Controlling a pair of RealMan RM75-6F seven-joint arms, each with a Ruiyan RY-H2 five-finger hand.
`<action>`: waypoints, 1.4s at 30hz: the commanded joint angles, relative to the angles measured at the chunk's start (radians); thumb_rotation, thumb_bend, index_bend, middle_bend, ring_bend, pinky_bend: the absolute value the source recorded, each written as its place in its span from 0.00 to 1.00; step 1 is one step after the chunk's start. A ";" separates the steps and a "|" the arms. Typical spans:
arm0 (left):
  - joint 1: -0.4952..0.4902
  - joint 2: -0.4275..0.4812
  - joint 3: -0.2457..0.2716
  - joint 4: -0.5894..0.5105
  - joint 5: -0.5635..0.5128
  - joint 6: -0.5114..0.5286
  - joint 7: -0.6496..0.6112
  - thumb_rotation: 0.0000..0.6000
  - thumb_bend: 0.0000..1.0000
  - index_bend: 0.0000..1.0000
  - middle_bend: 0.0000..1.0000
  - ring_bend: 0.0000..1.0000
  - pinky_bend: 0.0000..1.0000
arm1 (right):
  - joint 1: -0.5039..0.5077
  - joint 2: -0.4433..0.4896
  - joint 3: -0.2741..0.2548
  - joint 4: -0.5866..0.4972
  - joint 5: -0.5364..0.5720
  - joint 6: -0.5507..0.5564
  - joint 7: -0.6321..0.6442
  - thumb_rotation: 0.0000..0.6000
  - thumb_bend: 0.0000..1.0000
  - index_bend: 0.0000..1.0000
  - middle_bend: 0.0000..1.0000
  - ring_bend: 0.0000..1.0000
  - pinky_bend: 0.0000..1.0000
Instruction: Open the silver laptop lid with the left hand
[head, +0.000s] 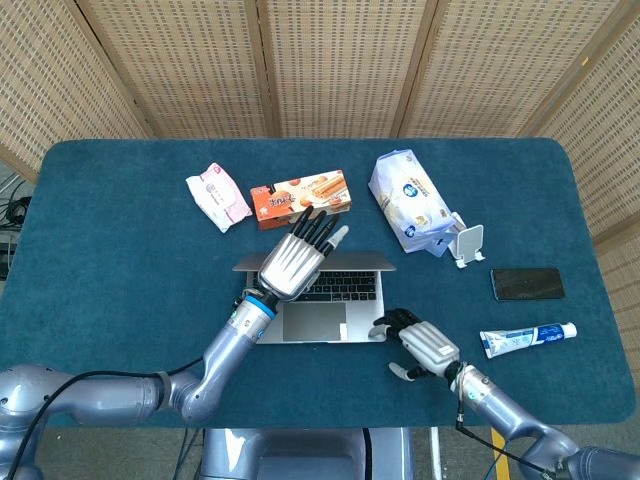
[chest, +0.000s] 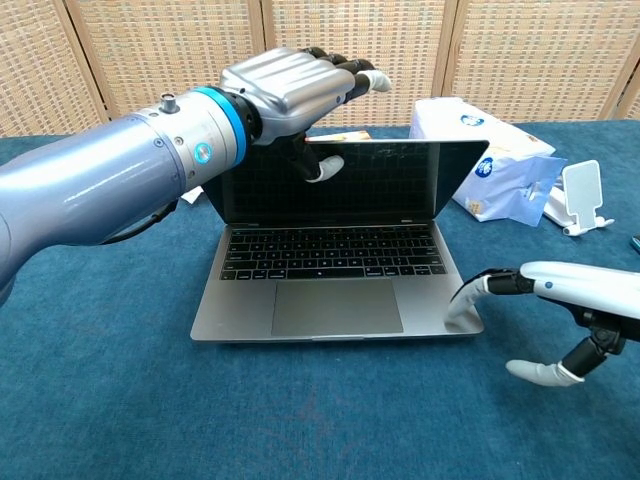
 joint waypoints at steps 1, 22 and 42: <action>-0.002 0.000 -0.002 0.003 -0.007 0.001 -0.003 0.91 0.44 0.00 0.00 0.00 0.00 | -0.003 -0.010 0.000 0.001 0.009 0.006 -0.004 1.00 0.41 0.22 0.14 0.00 0.02; -0.036 0.000 -0.014 0.036 -0.042 -0.001 -0.011 0.91 0.44 0.00 0.00 0.00 0.00 | -0.017 -0.074 -0.018 0.008 0.052 0.015 -0.105 1.00 0.41 0.22 0.15 0.00 0.02; -0.077 0.024 -0.058 0.076 -0.088 -0.003 -0.004 0.91 0.44 0.00 0.00 0.00 0.00 | -0.012 -0.074 -0.032 0.006 0.064 0.003 -0.136 1.00 0.41 0.22 0.15 0.00 0.02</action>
